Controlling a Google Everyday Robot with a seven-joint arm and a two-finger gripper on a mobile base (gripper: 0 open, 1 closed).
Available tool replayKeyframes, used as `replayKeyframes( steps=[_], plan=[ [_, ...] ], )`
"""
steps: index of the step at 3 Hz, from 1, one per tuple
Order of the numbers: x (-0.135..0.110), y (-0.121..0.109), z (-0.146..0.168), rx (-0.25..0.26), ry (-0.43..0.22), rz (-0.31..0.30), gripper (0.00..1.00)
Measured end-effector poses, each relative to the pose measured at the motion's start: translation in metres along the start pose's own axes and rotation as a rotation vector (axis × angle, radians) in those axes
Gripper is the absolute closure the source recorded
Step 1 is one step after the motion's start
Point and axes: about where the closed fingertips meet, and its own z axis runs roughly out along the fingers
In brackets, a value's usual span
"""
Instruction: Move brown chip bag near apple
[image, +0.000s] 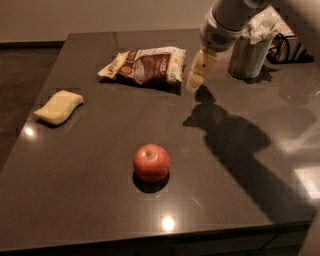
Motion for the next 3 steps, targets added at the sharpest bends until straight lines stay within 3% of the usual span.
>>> replayKeyframes(
  steps=[2, 3],
  plan=[
    [-0.032, -0.05, 0.054, 0.02, -0.048, 0.08, 0.0],
    [-0.036, -0.064, 0.078, 0.029, -0.045, 0.117, 0.0]
  ],
)
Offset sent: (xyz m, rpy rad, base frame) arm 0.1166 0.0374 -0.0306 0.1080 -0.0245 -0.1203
